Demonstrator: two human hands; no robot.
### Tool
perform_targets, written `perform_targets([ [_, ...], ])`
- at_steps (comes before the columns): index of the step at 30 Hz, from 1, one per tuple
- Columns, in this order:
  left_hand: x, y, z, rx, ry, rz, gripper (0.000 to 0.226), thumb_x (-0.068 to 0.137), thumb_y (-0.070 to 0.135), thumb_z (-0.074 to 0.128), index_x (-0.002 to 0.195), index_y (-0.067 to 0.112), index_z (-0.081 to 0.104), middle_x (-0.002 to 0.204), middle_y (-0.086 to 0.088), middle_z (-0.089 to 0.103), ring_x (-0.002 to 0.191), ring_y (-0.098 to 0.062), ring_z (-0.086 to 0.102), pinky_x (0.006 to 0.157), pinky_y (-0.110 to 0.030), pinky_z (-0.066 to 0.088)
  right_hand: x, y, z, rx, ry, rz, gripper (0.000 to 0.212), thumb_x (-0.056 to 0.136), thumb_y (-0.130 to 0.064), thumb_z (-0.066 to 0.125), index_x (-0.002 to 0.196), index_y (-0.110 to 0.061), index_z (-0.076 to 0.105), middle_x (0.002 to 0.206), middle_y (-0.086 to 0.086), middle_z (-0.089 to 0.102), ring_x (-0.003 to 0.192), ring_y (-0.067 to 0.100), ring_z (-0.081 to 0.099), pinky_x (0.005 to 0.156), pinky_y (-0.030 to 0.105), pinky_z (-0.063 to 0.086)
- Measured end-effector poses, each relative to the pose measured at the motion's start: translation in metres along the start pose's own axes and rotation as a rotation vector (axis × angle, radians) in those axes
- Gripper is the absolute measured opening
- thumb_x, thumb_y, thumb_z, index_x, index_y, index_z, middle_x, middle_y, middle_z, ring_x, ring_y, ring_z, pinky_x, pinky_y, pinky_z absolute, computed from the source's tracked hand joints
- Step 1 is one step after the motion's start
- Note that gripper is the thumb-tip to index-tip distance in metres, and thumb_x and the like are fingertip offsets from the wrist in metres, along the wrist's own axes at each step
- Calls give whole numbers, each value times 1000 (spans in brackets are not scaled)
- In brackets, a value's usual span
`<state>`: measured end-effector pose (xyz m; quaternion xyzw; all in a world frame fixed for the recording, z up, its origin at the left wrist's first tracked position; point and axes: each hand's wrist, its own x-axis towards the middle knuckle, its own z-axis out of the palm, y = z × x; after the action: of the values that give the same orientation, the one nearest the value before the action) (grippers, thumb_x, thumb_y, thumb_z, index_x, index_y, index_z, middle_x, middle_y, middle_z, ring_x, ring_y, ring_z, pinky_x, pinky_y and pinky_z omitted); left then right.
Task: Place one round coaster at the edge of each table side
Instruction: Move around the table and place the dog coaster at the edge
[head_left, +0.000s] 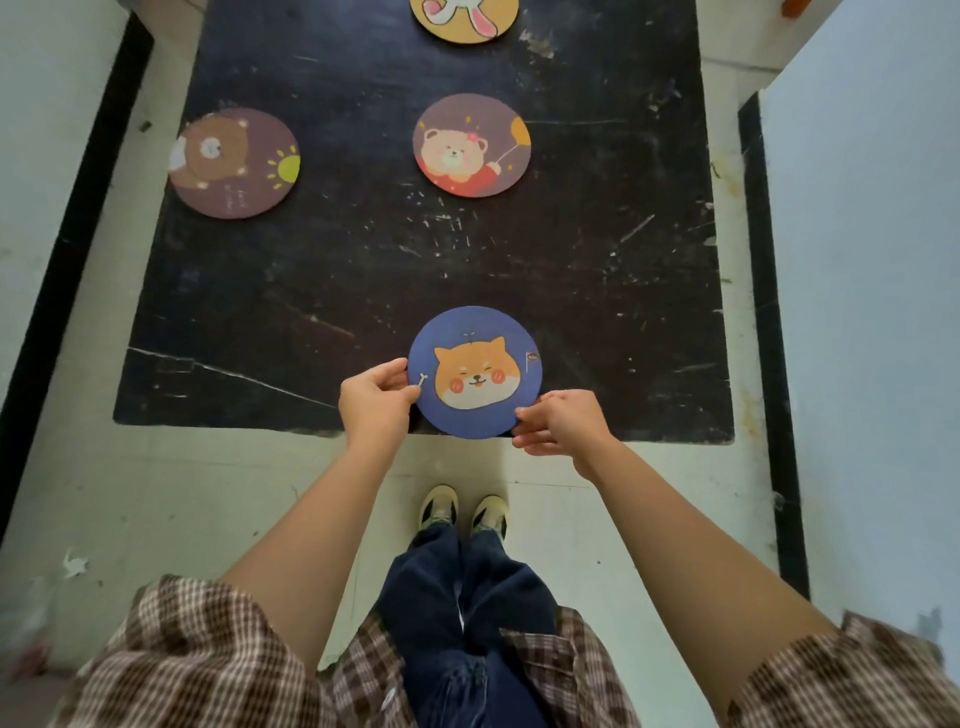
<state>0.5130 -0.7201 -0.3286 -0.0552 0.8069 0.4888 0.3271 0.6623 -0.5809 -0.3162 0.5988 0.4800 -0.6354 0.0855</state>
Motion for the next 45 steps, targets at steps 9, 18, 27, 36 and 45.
perform_targets([
  [9,10,7,-2,121,9,133,35,78,1,70,112,9,67,95,-4,72,82,-12,65,75,-31,55,-6,-1,-1,-93,74,-71,20,85,-14,67,90,6,68,80,19,72,56,22,67,48,26,52],
  [18,17,11,-3,217,-11,246,34,81,3,67,115,8,65,99,-3,71,83,-11,62,65,-15,47,-6,2,12,-168,153,-88,15,85,-14,69,72,-6,67,67,12,69,52,19,68,48,25,53],
  [27,21,12,-3,326,-15,311,34,81,7,67,116,8,64,104,-8,70,89,-15,63,82,-31,53,-4,6,19,-253,206,-105,20,85,-15,68,67,-8,65,62,9,69,51,17,68,52,26,56],
  [36,24,14,-1,390,-8,323,32,82,9,67,114,8,65,105,-9,68,86,-14,61,77,-24,48,0,8,25,-296,243,-94,23,86,-15,66,63,-11,62,58,6,67,48,15,67,51,25,55],
  [45,23,12,-1,396,2,300,30,83,10,66,113,8,65,103,-8,69,85,-13,59,75,-24,47,4,9,25,-344,247,-110,25,86,-17,66,62,-11,63,58,6,67,50,16,68,61,31,60],
])
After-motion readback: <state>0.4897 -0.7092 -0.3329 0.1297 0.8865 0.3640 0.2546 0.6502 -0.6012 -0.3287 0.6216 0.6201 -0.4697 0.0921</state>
